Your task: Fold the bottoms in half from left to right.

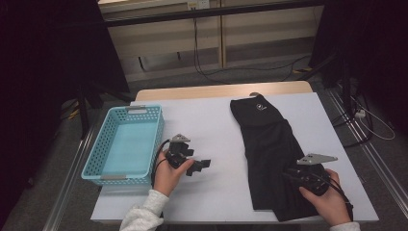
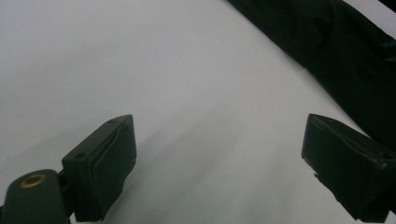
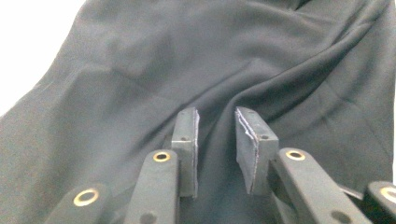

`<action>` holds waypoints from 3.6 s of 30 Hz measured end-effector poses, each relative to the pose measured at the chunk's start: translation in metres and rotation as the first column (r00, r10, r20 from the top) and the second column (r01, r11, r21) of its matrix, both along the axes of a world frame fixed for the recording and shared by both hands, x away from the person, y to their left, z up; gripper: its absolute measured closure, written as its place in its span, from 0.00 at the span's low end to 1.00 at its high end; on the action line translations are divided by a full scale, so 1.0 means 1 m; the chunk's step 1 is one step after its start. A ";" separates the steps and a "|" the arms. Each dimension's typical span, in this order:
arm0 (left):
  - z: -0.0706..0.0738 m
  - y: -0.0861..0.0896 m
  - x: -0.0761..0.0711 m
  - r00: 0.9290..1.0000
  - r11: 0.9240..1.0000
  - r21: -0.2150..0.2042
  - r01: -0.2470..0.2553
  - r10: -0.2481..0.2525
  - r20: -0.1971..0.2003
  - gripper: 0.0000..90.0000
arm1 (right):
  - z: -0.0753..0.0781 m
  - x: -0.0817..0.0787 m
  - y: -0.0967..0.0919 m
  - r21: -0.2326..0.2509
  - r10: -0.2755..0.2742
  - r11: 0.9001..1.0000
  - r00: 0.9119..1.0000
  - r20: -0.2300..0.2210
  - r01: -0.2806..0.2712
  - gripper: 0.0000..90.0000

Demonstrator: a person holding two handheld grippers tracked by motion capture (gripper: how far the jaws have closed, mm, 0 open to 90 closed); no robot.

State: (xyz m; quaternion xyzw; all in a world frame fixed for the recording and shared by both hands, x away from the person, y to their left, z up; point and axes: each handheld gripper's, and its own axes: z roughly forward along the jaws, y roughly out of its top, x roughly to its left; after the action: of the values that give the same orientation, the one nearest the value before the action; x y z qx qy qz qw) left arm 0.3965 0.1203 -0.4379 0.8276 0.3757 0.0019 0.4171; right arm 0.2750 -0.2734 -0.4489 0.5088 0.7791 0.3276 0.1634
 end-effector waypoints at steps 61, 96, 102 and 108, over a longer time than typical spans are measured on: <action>0.000 0.000 0.000 1.000 1.000 0.008 -0.007 0.007 -0.015 0.11 | 0.017 -0.013 -0.052 0.006 -0.086 0.996 0.996 -0.001 0.086 1.00; -0.001 0.000 0.001 1.000 1.000 0.011 -0.004 0.004 -0.027 0.11 | 0.016 -0.017 -0.073 -0.024 -0.110 0.994 0.994 -0.013 0.110 0.99; -0.001 0.000 0.001 1.000 1.000 0.012 -0.002 0.002 -0.028 0.11 | 0.016 -0.017 -0.071 -0.036 -0.112 0.993 0.994 0.001 0.111 0.94; -0.002 0.000 0.001 1.000 1.000 0.014 -0.006 0.007 -0.026 0.11 | 0.022 -0.015 -0.060 -0.035 -0.093 0.995 0.995 0.045 0.095 0.79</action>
State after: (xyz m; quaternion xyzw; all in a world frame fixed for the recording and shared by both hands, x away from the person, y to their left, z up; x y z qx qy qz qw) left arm 0.3972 0.1200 -0.4400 0.8292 0.3838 -0.0050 0.4063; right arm 0.2595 -0.3335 -0.4269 0.5345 0.7565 0.3160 0.2052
